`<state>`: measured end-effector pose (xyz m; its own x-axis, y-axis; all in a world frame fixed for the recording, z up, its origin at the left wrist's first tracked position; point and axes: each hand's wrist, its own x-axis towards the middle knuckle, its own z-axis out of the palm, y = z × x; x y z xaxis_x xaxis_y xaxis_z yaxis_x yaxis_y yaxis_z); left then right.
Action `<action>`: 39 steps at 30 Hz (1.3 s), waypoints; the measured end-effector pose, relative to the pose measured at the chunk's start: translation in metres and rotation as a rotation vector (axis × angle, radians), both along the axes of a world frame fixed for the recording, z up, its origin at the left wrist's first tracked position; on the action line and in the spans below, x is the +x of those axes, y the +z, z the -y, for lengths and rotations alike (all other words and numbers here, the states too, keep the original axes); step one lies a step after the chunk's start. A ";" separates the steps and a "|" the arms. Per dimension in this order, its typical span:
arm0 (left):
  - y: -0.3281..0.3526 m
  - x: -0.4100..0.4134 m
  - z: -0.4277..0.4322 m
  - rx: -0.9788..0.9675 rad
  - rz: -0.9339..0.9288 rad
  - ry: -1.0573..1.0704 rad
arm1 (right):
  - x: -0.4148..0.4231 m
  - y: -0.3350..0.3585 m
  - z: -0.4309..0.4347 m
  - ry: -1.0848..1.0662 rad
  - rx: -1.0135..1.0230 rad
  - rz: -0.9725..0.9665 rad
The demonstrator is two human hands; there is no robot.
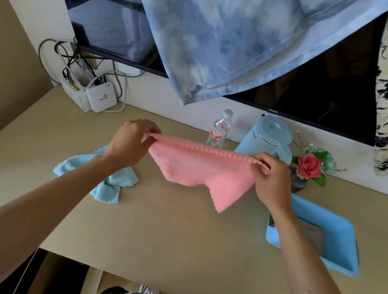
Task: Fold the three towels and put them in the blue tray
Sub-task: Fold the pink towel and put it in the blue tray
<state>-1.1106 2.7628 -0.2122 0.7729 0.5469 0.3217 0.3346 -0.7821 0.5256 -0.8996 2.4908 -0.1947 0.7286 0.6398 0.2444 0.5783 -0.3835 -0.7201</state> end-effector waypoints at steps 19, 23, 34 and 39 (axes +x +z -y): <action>-0.156 -0.097 0.071 -0.412 -0.675 -0.263 | -0.088 -0.198 0.122 0.178 -0.464 -0.452; -0.162 -0.085 0.072 -0.440 -0.687 -0.215 | -0.082 -0.205 0.119 0.093 -0.459 -0.437; -0.168 -0.024 0.060 -0.461 -0.489 0.015 | -0.029 -0.208 0.077 -0.035 -0.376 -0.413; -0.177 -0.012 0.058 -0.474 -0.496 0.091 | -0.019 -0.218 0.068 -0.084 -0.378 -0.432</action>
<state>-1.1229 2.7048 -0.3893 0.7115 0.6107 -0.3477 0.6770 -0.4632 0.5719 -0.9189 2.4231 -0.4125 0.7635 0.5606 -0.3208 0.2187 -0.6917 -0.6883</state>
